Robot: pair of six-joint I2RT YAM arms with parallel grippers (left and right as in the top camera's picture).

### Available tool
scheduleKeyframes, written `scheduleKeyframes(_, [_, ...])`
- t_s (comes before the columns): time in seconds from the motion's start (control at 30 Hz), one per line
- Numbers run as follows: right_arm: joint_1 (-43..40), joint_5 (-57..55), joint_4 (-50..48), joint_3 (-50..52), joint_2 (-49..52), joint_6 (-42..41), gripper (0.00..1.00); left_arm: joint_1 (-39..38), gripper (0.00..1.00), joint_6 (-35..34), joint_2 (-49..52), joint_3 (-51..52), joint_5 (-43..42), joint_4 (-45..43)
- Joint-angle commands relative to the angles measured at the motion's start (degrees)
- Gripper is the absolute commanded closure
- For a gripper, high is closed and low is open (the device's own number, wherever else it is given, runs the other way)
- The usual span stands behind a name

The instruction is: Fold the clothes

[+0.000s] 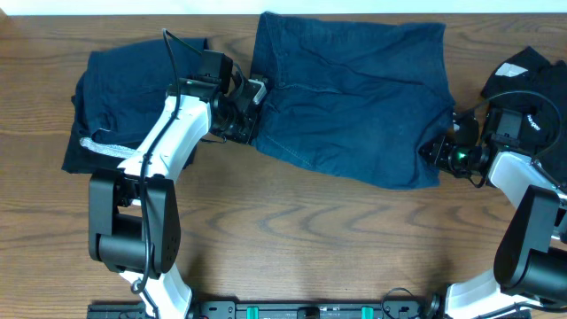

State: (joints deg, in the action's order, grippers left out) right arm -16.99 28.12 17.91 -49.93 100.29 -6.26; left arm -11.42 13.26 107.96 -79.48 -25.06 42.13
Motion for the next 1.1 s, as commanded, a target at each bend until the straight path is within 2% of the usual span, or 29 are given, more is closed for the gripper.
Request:
scheduleKeyframes(0.0, [1.3, -1.6, -1.0, -1.0, 2.2, 1.2, 0.70, 0.2, 0.92, -0.5, 0.0, -0.4, 0.7, -0.1])
scheduleKeyframes(0.17, [2.2, -1.0, -4.1, -1.0, 5.2, 2.2, 0.68, 0.2, 0.92, -0.5, 0.0, -0.4, 0.7, 0.0])
scheduleKeyframes(0.4, [2.2, -10.9, -1.5, -1.0, 5.4, 2.1, 0.73, 0.2, 0.92, -0.5, 0.0, -0.4, 0.7, 0.0])
scheduleKeyframes(0.57, [1.9, -14.8, 0.9, -1.0, 5.4, 2.0, 0.73, 0.2, 0.92, -1.0, 0.0, -0.4, 9.9, -0.5])
scheduleKeyframes(0.63, [2.0, -14.6, 0.9, -1.0, 5.4, 1.6, 0.73, 0.2, 0.92, -1.7, 0.0, -0.4, 10.7, -1.6])
scheduleKeyframes(0.67, [2.0, -14.6, 0.9, -1.0, 5.4, 1.6, 0.73, 0.2, 0.91, -2.3, 0.0, -0.4, 10.7, -2.0])
scheduleKeyframes(0.7, [2.0, -14.6, 0.8, -1.0, 5.4, 1.6, 0.73, 0.2, 0.76, -3.4, 0.0, -0.4, 10.5, -2.4])
scheduleKeyframes(0.77, [2.0, -14.6, 0.9, -1.0, 5.4, 1.6, 0.73, 0.2, 0.57, -4.9, 0.0, -0.4, 10.5, -2.8])
scheduleKeyframes(0.83, [2.0, -14.6, 0.9, -1.0, 5.4, 1.6, 0.72, 0.2, 0.49, -5.2, 0.0, -0.4, 10.1, -3.3])
scheduleKeyframes(1.07, [2.0, -14.6, 0.9, -1.0, 5.4, 1.6, 0.72, 0.2, 0.47, -7.7, 0.0, -0.4, 8.2, -9.7])
